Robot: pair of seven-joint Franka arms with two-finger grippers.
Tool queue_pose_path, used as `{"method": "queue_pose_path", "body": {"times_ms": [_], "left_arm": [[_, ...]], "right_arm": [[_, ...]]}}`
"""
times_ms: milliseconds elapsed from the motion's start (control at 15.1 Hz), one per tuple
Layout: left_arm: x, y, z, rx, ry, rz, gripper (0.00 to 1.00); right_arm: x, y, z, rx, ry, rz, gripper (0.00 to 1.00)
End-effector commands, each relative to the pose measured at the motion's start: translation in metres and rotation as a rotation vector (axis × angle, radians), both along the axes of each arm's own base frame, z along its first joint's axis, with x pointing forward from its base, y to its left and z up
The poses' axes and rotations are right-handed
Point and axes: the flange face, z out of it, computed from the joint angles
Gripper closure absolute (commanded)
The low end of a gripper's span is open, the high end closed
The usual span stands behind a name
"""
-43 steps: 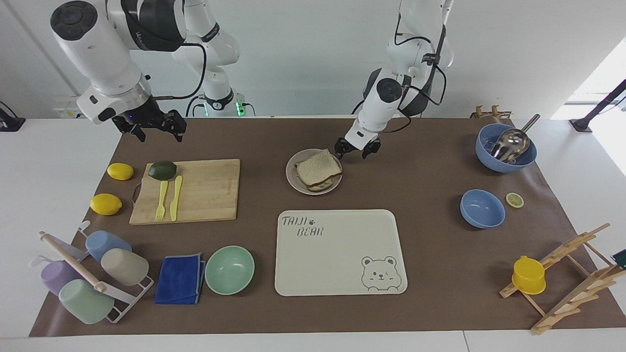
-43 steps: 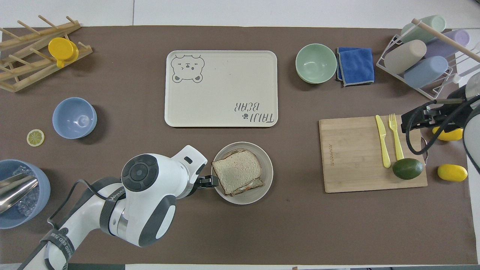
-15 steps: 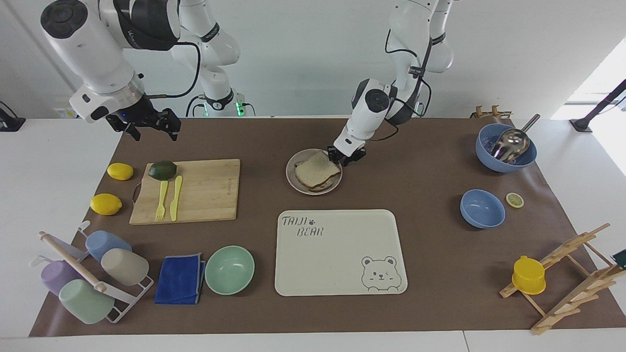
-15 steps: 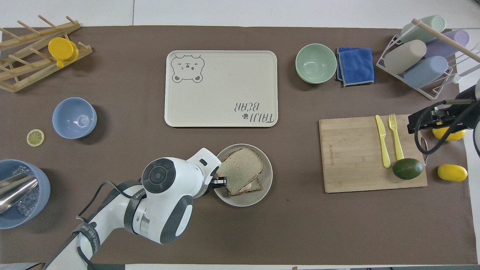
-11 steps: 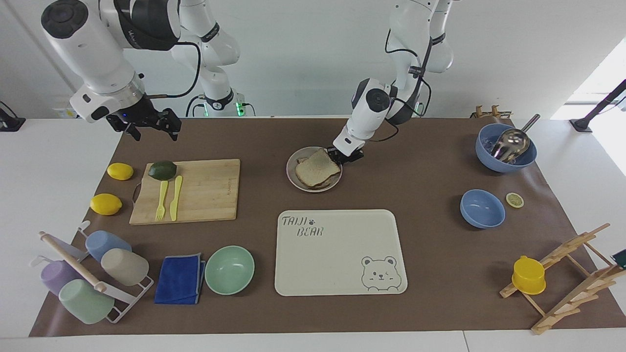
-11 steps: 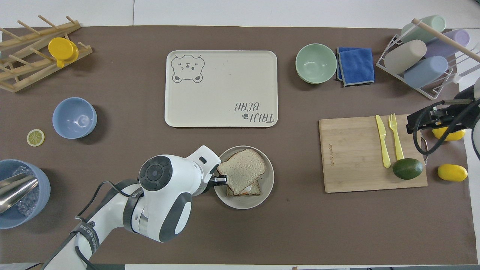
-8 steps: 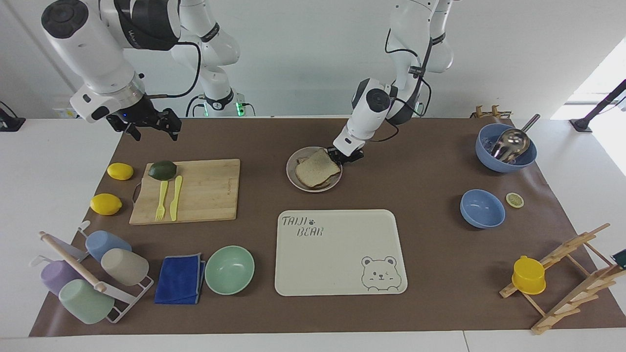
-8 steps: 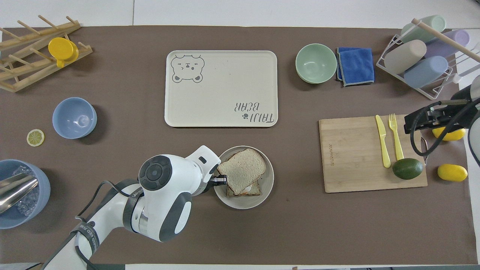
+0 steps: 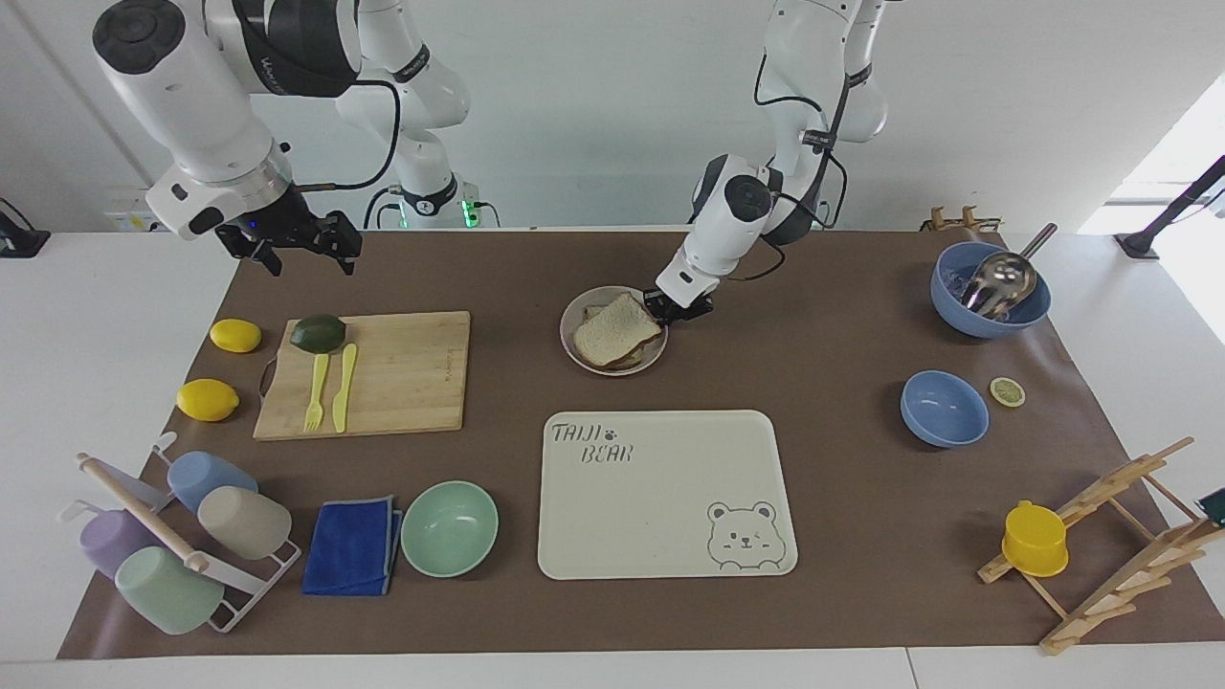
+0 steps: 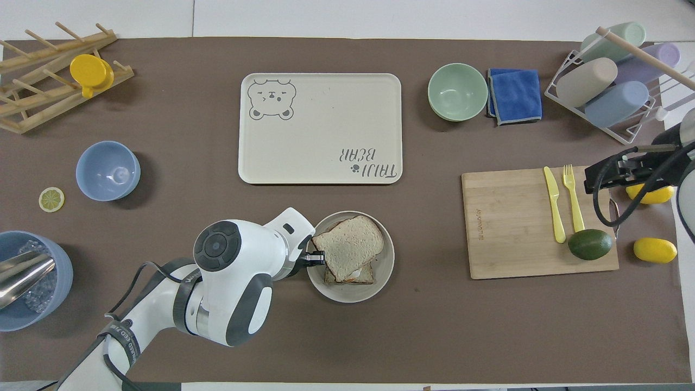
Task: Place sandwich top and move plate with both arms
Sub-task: 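Slide the sandwich plate onto the bear tray with the left gripper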
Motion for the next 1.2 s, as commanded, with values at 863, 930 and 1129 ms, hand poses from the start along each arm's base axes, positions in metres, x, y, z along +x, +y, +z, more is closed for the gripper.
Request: {"method": "queue_pose_path", "body": {"times_ms": [863, 930, 1129], "left_arm": [[0.151, 0.054, 0.084, -0.14, 0.019, 0.047, 1.0], [0.163, 0.052, 0.088, -0.148, 0.007, 0.052, 1.0], [0.201, 0.041, 0.096, -0.161, -0.015, 0.043, 1.0]], "right_arm": [[-0.004, 0.006, 0.011, 0.001, -0.024, 0.029, 0.0], [-0.004, 0.005, 0.011, -0.001, -0.024, 0.029, 0.0], [-0.004, 0.006, 0.011, 0.001, -0.024, 0.029, 0.0]]}}
